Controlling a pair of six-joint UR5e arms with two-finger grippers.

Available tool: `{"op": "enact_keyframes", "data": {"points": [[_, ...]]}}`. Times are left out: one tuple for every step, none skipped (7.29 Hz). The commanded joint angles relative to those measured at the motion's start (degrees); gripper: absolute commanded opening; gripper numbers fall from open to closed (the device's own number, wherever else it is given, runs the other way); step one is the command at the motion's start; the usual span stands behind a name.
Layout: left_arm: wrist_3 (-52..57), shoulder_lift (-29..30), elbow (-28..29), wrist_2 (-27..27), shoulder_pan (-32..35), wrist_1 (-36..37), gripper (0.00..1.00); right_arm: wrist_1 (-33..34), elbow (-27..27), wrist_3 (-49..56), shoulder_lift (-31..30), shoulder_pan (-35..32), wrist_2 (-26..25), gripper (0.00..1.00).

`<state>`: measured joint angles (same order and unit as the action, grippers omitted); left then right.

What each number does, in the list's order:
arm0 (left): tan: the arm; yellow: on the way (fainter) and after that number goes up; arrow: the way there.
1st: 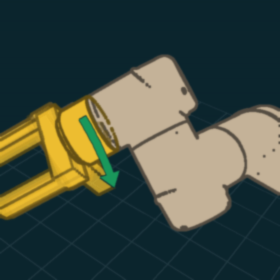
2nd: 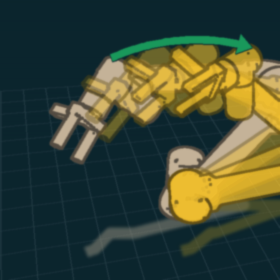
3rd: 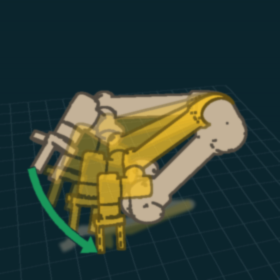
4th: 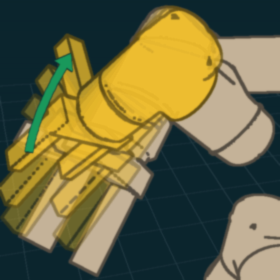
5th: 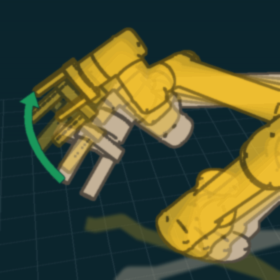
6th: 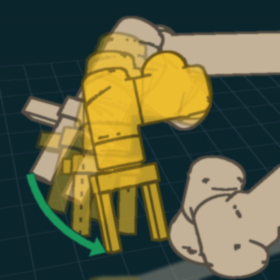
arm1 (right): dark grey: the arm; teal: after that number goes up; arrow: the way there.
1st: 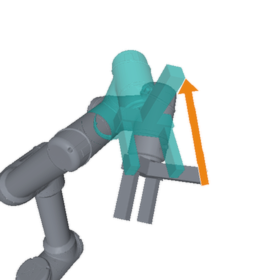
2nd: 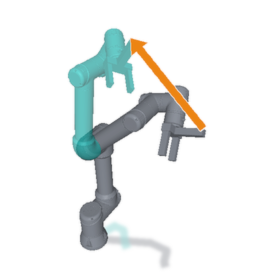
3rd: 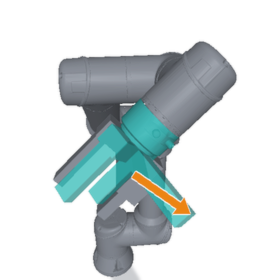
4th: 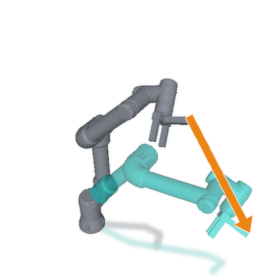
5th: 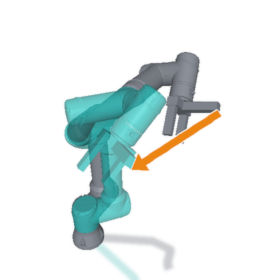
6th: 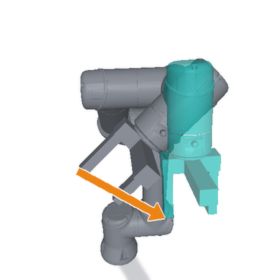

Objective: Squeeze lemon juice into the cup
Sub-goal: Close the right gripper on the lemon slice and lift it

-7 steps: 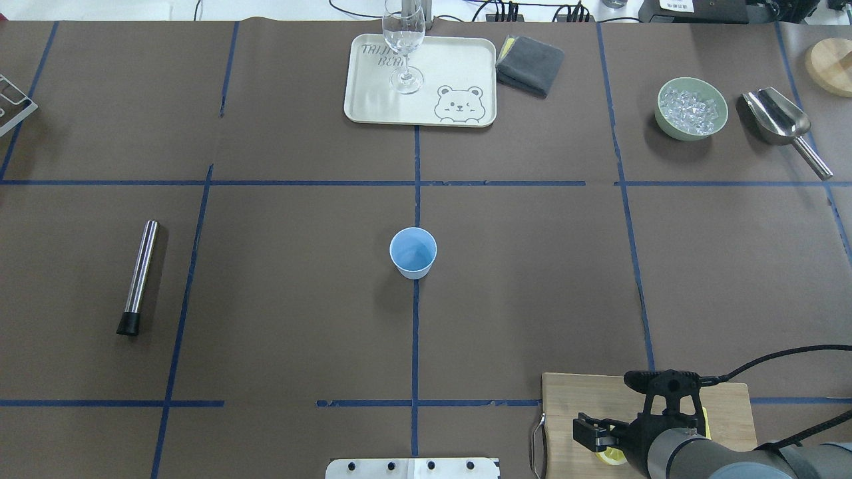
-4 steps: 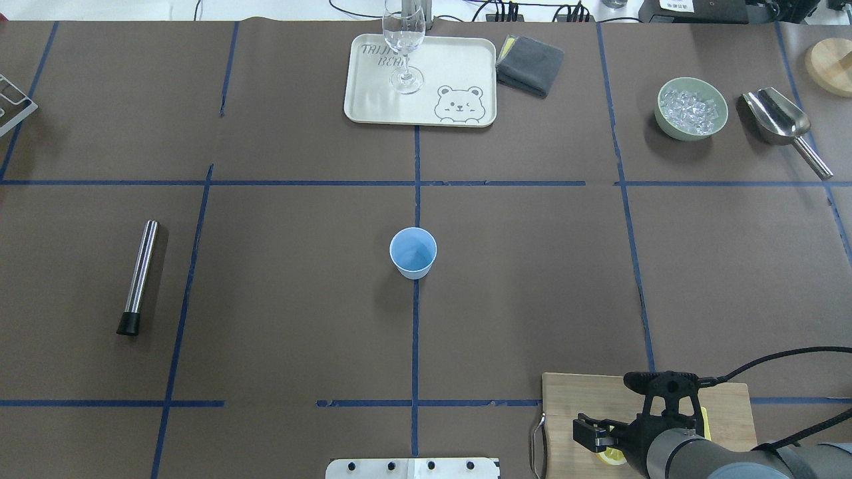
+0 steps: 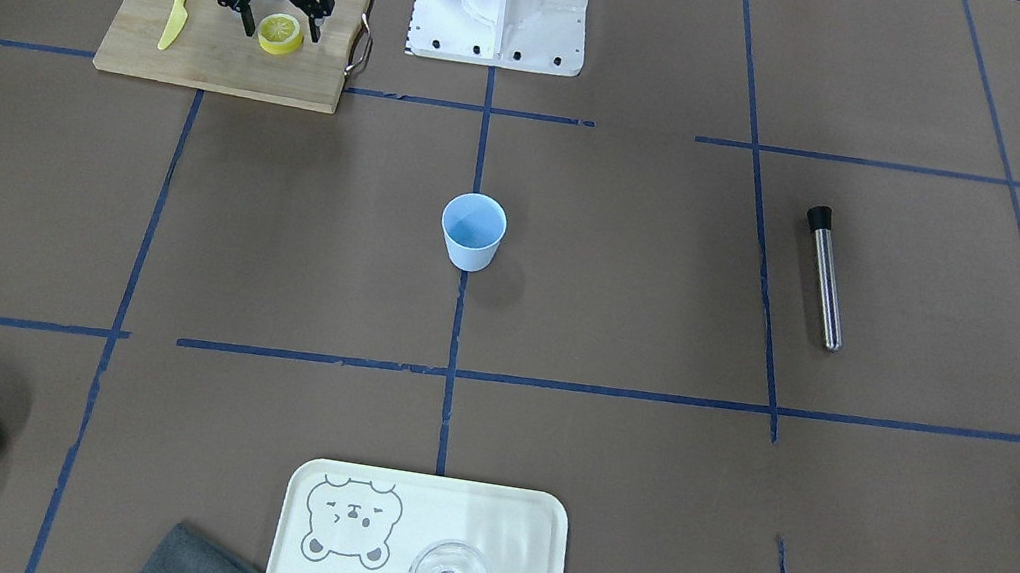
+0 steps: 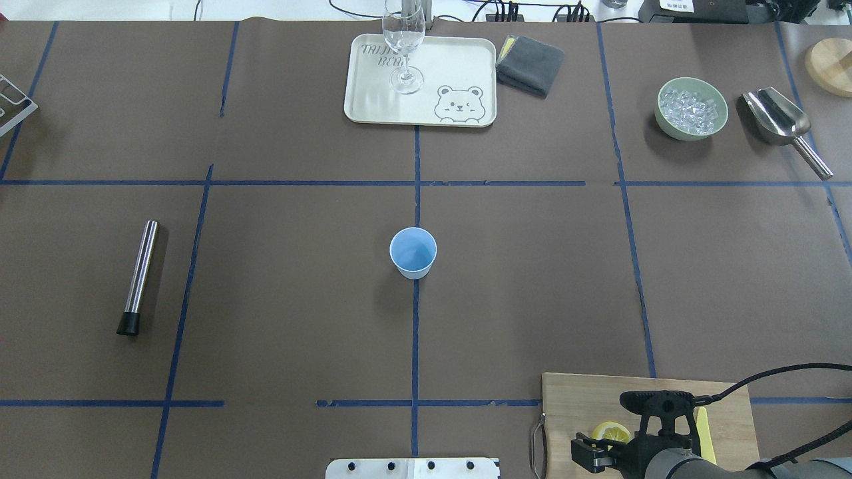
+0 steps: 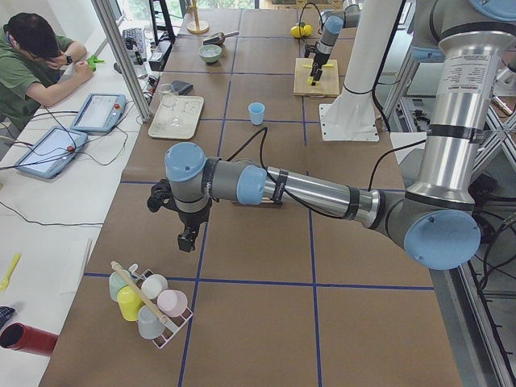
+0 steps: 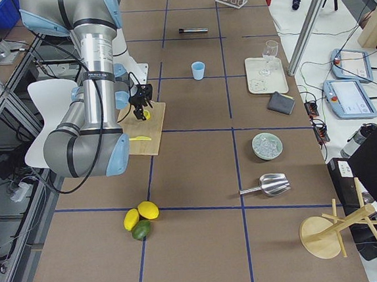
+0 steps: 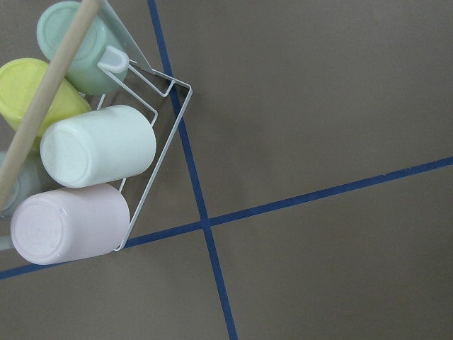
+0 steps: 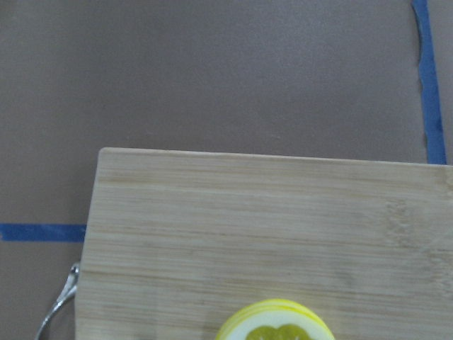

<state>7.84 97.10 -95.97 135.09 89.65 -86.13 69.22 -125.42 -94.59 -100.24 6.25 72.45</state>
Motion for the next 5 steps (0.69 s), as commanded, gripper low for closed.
{"op": "enact_keyframes", "data": {"points": [[-0.02, 0.02, -0.01, 0.00, 0.00, 0.00, 1.00, 0.04, -0.09, -0.07, -0.48, 0.17, -0.12, 1.00], [0.07, 0.02, -0.01, 0.00, 0.00, 0.00, 1.00, 0.04, -0.26, -0.07, -0.48, 0.08, -0.12, 0.90], [-0.02, 0.02, -0.01, 0.00, 0.00, 0.00, 1.00, 0.04, -0.52, 0.02, -0.57, 0.08, -0.12, 0.71], [0.07, 0.02, -0.01, 0.00, 0.00, 0.00, 1.00, 0.04, -0.53, 0.02, -0.83, 0.08, -0.12, 0.63], [-0.02, 0.02, -0.01, 0.00, 0.00, 0.00, 1.00, 0.04, -1.22, 0.02, -1.44, -0.01, -0.12, 0.56]]}}
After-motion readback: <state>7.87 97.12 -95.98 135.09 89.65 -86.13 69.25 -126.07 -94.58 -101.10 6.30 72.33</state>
